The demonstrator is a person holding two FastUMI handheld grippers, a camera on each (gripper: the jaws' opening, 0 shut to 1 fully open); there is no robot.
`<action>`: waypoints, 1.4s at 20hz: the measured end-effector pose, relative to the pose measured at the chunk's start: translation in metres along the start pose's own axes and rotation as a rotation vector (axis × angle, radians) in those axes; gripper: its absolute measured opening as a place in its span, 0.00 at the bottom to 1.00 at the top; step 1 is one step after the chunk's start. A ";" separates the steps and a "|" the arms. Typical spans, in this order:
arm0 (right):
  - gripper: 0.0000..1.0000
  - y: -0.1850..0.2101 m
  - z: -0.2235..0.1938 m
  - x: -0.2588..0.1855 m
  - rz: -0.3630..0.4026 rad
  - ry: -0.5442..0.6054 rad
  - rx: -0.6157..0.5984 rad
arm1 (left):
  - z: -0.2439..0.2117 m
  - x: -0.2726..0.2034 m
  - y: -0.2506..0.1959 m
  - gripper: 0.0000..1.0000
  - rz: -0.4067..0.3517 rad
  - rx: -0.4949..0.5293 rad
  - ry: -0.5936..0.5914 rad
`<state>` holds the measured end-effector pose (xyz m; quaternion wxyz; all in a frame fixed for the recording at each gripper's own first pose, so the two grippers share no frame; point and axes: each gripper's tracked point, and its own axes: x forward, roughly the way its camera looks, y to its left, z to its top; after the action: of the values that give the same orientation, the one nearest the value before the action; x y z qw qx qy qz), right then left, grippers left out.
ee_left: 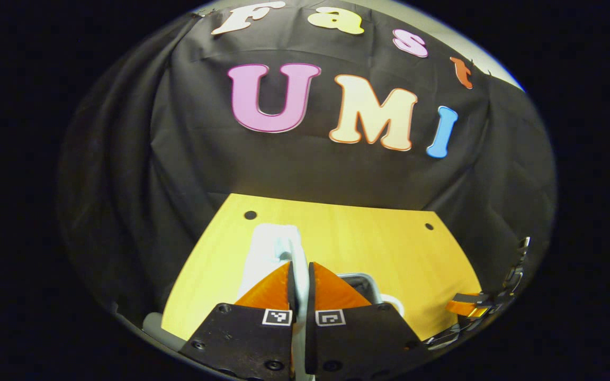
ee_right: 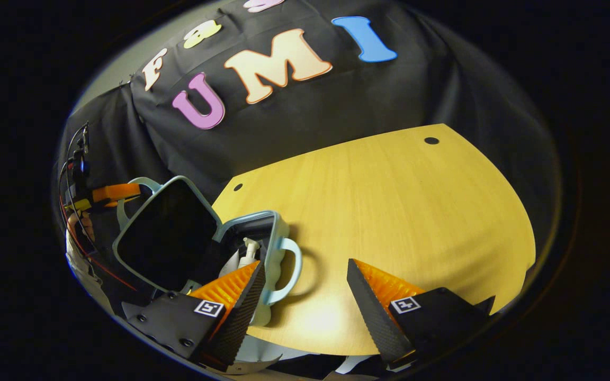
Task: First open the suitcase, pack the skin care products into it, and then close the suitcase.
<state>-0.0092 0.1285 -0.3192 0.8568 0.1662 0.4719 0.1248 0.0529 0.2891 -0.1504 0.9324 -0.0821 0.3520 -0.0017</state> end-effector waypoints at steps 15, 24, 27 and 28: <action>0.98 -0.080 -0.006 -0.064 -0.136 -0.084 0.082 | -0.113 0.057 -0.172 0.02 -0.289 0.004 0.206; 0.98 -0.115 -0.007 -0.092 -0.225 -0.108 0.110 | -0.206 0.099 -0.201 0.02 -0.282 0.055 0.313; 0.95 -0.114 -0.003 -0.097 -0.226 -0.121 0.100 | -0.219 0.109 -0.201 0.05 -0.223 0.081 0.268; 0.98 -0.111 -0.001 -0.099 -0.220 -0.128 0.091 | -0.215 0.110 -0.201 0.12 -0.183 0.100 0.225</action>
<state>-0.0551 -0.0094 -0.2881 0.8852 0.1600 0.4368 -0.0022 0.0052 0.0510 -0.3506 0.8860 -0.0664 0.4447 -0.1135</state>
